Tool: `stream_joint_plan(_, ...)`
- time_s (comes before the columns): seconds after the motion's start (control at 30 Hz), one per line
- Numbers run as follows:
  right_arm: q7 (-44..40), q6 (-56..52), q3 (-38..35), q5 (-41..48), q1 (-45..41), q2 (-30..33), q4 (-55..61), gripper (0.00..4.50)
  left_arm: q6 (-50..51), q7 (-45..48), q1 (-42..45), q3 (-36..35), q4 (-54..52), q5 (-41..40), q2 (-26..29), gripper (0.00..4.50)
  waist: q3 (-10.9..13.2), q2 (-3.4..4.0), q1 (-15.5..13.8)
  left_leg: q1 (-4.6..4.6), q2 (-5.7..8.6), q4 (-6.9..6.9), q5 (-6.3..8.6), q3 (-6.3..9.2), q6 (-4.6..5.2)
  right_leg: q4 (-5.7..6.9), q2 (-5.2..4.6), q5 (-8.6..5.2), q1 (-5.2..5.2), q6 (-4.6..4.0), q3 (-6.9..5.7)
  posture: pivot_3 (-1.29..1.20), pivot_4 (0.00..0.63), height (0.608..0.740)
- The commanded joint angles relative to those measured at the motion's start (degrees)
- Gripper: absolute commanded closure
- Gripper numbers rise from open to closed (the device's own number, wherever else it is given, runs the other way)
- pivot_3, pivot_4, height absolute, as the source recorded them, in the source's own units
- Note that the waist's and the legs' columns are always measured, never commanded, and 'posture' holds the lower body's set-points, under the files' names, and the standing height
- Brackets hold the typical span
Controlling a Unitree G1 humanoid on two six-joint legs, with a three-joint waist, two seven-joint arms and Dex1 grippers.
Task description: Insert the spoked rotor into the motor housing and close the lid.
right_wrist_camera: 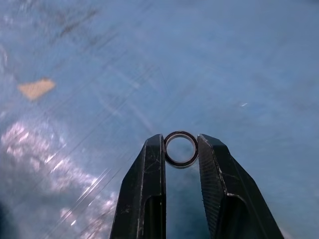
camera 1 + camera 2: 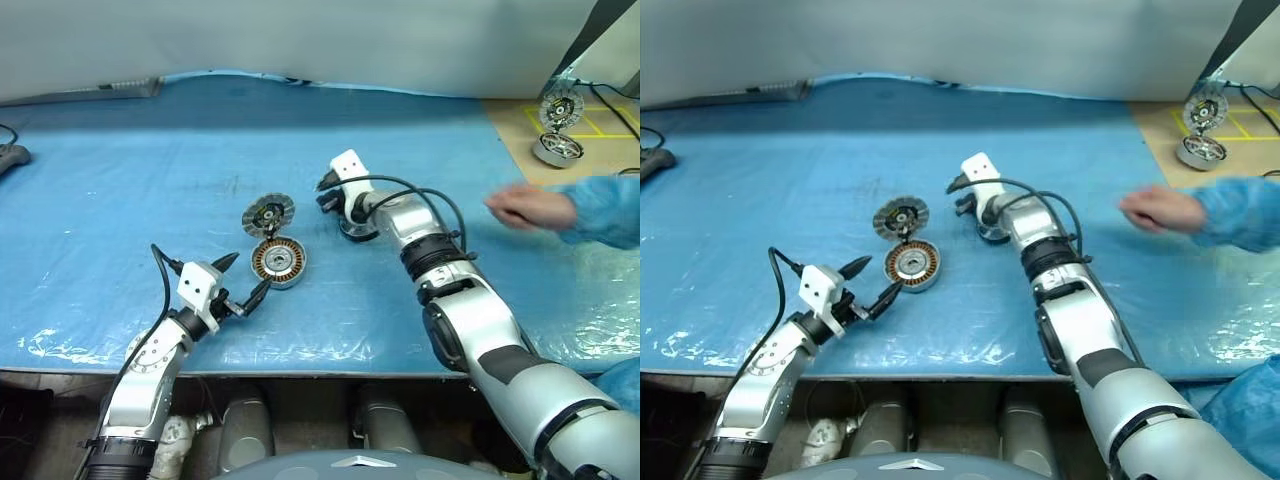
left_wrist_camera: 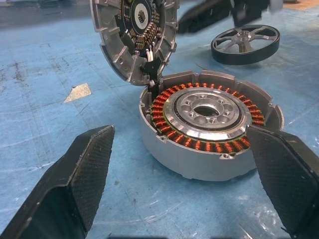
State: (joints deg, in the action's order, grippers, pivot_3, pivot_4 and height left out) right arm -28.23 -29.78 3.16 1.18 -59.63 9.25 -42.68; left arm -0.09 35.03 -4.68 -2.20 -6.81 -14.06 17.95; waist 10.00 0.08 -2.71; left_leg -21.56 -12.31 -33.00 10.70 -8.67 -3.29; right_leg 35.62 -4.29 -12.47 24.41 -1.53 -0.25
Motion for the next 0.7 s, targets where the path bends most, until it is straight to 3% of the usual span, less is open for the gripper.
stream_joint_plan(0.03,0.3,-8.1,-5.2,4.1,0.9,4.3,17.4,3.96,-0.5,0.3,-0.3,-0.2,-2.8,-0.6,0.9,0.0,0.0,-0.01,-0.1,0.0,0.0,0.0,0.0,0.0,0.0,-0.01,0.0,0.0,0.0,0.0,0.0,0.0,0.15,0.74)
stream_joint_plan(0.17,-0.5,-17.4,-5.5,7.1,10.1,7.6,37.7,3.96,0.1,0.5,-0.7,0.9,-4.2,-0.7,0.9,0.0,-0.1,-0.11,-0.4,0.02,-0.01,0.06,0.0,0.0,-0.01,-0.09,0.06,0.01,-0.02,0.03,0.01,0.0,0.15,0.74)
stream_joint_plan(0.3,-3.8,-21.7,-1.2,11.2,24.1,9.6,58.1,3.96,0.3,0.3,-1.0,0.7,-5.5,-2.1,0.2,0.0,-0.1,-0.14,-0.3,0.13,-0.01,0.21,0.0,0.0,-0.03,-0.14,0.08,0.0,-0.06,0.05,0.03,0.0,0.15,0.74)
stream_joint_plan(0.4,-6.2,-22.3,3.4,13.1,33.1,11.5,67.2,3.96,1.6,0.1,-1.0,0.4,-7.7,-3.0,0.7,0.0,-0.1,-0.11,0.0,0.17,0.01,0.24,0.01,-0.03,-0.03,-0.18,0.08,0.0,-0.04,0.06,0.12,0.0,0.15,0.74)
stream_joint_plan(0.53,-6.9,-16.9,9.0,11.0,37.5,13.1,67.7,3.96,2.8,-0.3,-1.4,0.8,-9.6,-3.0,1.2,0.0,-0.1,-0.11,0.1,0.4,0.08,0.23,0.02,-0.07,-0.02,-0.17,0.06,-0.03,-0.17,0.12,0.24,0.0,0.15,0.74)
stream_joint_plan(0.7,-5.9,-13.3,13.1,9.9,34.4,9.6,61.8,3.96,3.7,-0.7,-1.4,0.6,-9.7,-2.9,1.8,0.0,-0.1,-0.11,0.3,0.43,0.1,0.23,0.02,-0.07,-0.02,-0.14,0.07,-0.23,-0.17,0.5,0.29,0.0,0.15,0.74)
